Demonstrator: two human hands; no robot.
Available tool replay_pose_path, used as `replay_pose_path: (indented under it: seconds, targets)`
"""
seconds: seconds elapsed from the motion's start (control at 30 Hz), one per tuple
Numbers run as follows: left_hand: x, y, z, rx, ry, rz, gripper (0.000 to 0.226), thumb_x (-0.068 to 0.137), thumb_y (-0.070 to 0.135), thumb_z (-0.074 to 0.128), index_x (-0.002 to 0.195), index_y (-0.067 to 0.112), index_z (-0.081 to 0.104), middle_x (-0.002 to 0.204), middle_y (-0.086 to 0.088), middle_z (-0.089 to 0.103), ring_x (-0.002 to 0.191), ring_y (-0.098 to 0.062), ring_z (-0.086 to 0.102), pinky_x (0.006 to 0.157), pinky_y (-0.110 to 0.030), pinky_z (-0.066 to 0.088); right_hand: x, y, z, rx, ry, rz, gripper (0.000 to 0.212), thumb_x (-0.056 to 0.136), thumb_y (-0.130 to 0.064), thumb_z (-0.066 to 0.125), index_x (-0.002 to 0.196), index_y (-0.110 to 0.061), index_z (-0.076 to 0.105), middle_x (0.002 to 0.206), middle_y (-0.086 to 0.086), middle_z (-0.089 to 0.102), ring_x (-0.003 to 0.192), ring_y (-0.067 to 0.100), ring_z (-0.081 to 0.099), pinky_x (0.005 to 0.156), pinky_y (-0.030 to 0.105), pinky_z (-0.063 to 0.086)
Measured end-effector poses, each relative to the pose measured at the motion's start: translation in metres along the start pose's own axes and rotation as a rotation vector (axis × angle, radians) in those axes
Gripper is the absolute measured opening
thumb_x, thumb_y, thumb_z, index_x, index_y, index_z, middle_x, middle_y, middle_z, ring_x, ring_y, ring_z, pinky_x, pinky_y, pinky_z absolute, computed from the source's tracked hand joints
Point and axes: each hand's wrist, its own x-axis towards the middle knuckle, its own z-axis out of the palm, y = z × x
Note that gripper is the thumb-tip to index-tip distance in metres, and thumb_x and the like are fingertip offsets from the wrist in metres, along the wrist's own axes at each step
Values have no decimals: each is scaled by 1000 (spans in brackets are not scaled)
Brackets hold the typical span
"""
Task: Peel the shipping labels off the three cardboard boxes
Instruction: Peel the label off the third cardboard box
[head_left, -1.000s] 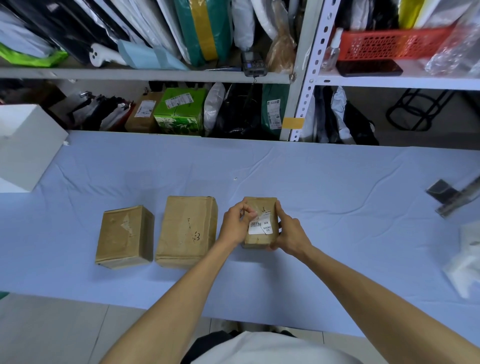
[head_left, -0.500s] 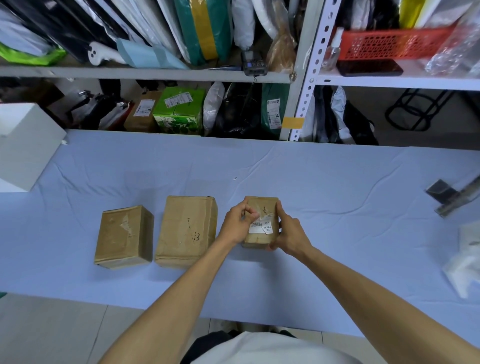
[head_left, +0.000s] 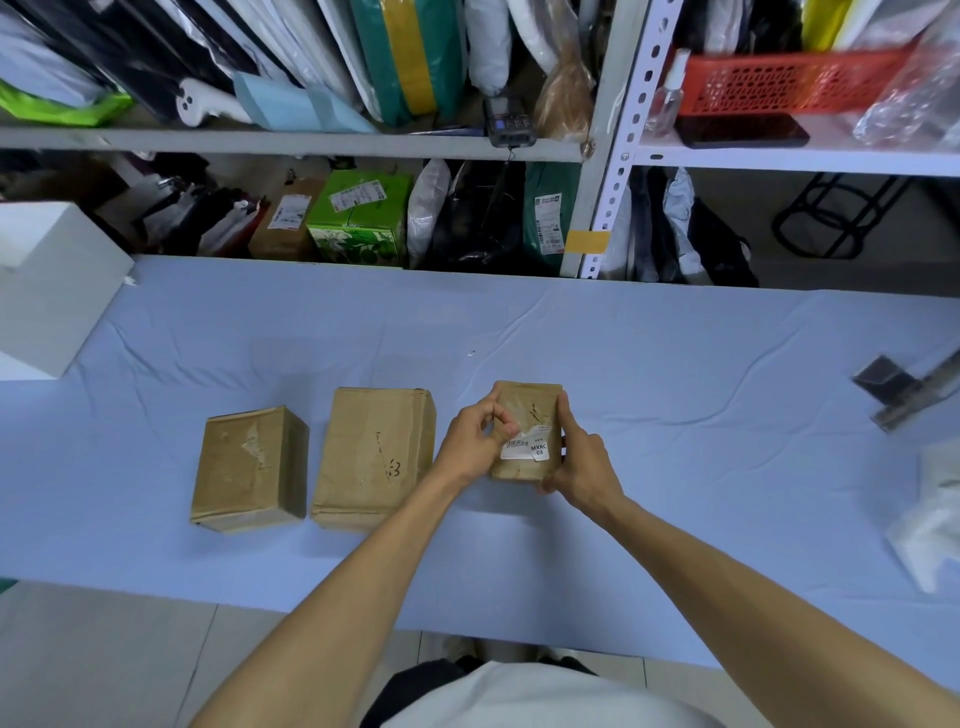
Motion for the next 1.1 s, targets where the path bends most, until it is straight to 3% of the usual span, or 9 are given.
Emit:
replay_pose_path:
  seconds: [0.37, 0.7, 1.1]
  targets:
    - [-7, 2, 1, 0, -1, -12, 21, 87, 2, 63, 76, 19, 58, 156, -5, 28, 142, -10, 29, 108, -20, 30, -3, -1, 1, -29, 5, -1, 123, 63, 1, 74, 151, -37, -3, 100, 8, 60, 84, 26, 61, 71, 41, 57]
    - [-8, 1, 1, 7, 9, -10, 20, 87, 2, 62, 77, 18, 59, 157, -4, 28, 142, -12, 30, 110, -22, 29, -2, 2, 3, -38, 15, -13, 125, 61, 1, 74, 151, -37, -3, 97, 7, 60, 79, 24, 61, 68, 38, 57]
    - [-8, 1, 2, 22, 23, -22, 16, 89, 4, 61, 78, 16, 58, 157, -1, 28, 141, -13, 33, 95, -10, 32, -1, 4, 3, -45, 11, -11, 126, 60, 2, 74, 150, -38, -4, 98, 6, 62, 81, 24, 61, 71, 39, 57]
